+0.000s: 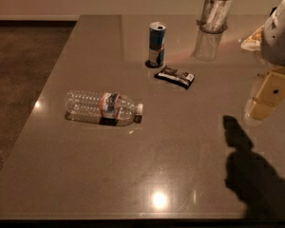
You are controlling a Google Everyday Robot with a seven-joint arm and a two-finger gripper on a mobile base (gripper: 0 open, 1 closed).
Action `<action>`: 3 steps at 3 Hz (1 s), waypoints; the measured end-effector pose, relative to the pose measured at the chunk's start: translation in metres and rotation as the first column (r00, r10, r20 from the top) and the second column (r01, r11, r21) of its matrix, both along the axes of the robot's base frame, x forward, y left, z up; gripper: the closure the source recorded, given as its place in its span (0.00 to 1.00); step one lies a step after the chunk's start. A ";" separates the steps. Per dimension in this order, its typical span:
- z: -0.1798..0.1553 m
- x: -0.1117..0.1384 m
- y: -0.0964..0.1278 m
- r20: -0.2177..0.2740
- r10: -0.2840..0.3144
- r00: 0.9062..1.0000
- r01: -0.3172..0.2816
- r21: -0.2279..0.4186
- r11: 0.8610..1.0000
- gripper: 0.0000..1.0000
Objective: Pick water bottle
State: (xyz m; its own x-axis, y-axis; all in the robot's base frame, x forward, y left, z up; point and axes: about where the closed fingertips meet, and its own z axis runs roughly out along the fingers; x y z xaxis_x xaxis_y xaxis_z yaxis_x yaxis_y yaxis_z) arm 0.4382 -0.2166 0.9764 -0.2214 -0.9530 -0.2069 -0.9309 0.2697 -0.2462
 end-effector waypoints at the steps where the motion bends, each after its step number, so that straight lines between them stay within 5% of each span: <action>1: 0.000 0.000 0.000 0.000 0.000 1.000 0.000 0.000 1.000 0.00; 2: -0.002 0.008 0.017 -0.016 0.024 1.000 -0.023 0.031 0.999 0.00; 3: -0.012 0.025 0.059 -0.046 0.092 0.995 -0.089 0.065 0.994 0.00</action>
Offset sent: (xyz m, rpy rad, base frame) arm 0.0191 0.0398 -0.0091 0.0749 0.0647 0.0582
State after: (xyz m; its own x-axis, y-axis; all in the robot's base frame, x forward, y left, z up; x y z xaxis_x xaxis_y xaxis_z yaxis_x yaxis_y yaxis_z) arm 0.4632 -0.1571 0.9641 -0.1463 -0.9549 -0.2584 -0.9627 0.1975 -0.1849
